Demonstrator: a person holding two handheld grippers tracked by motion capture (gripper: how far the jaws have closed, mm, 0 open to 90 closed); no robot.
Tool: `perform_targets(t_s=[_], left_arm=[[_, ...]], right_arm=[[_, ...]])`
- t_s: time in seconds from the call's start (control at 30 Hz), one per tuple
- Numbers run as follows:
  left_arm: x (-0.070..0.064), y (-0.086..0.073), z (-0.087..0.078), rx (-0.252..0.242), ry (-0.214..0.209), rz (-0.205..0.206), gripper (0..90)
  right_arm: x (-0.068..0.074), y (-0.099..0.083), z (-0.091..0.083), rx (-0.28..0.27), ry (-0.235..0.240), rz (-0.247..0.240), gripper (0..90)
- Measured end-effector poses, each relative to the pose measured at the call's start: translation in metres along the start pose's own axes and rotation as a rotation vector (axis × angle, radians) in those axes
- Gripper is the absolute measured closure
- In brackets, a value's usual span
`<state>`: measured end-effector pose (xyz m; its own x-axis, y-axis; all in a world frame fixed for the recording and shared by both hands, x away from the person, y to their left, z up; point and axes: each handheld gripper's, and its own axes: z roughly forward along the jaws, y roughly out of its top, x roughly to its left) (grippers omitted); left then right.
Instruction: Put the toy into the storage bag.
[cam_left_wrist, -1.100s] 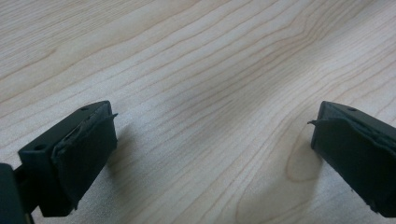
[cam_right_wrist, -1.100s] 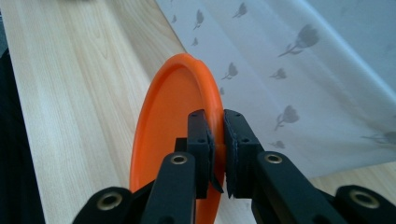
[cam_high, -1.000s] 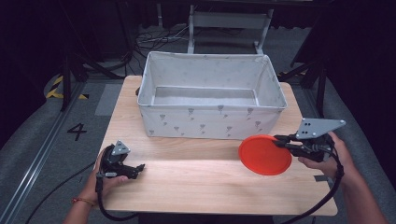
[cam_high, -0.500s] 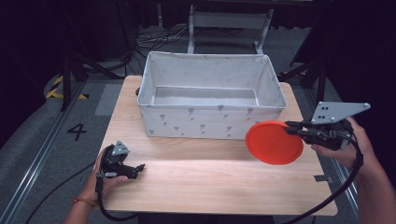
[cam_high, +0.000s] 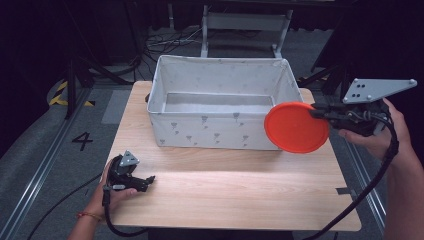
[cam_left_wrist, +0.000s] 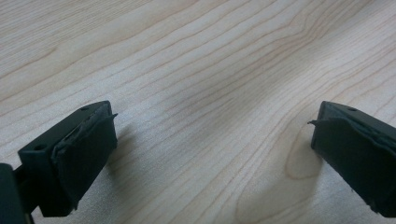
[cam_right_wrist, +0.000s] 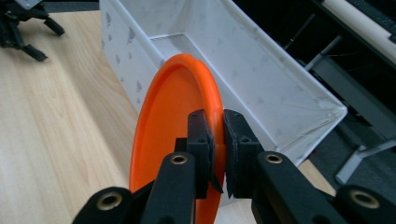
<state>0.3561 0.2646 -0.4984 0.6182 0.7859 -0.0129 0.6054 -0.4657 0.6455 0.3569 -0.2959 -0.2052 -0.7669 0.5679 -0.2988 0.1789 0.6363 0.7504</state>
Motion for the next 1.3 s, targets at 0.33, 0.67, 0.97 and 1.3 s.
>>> perform_targets(t_s=[0.33, 0.67, 0.97, 1.3], left_arm=[[0.0, 0.0, 0.0, 0.0, 0.0, -0.001, 0.6], [0.0, 0.0, 0.0, 0.0, 0.0, 0.0, 0.6], [0.0, 0.0, 0.0, 0.0, 0.0, -0.001, 0.5], [0.0, 0.0, 0.0, 0.0, -0.001, -0.001, 0.5]], right_arm=[[-0.022, 0.029, -0.007, -0.033, -0.041, -0.018, 82.0], [-0.048, 0.045, 0.025, 0.002, -0.07, -0.002, 82.0], [-0.071, 0.05, 0.06, 0.019, -0.089, 0.04, 82.0], [-0.09, 0.045, 0.093, -0.004, -0.076, 0.086, 82.0]])
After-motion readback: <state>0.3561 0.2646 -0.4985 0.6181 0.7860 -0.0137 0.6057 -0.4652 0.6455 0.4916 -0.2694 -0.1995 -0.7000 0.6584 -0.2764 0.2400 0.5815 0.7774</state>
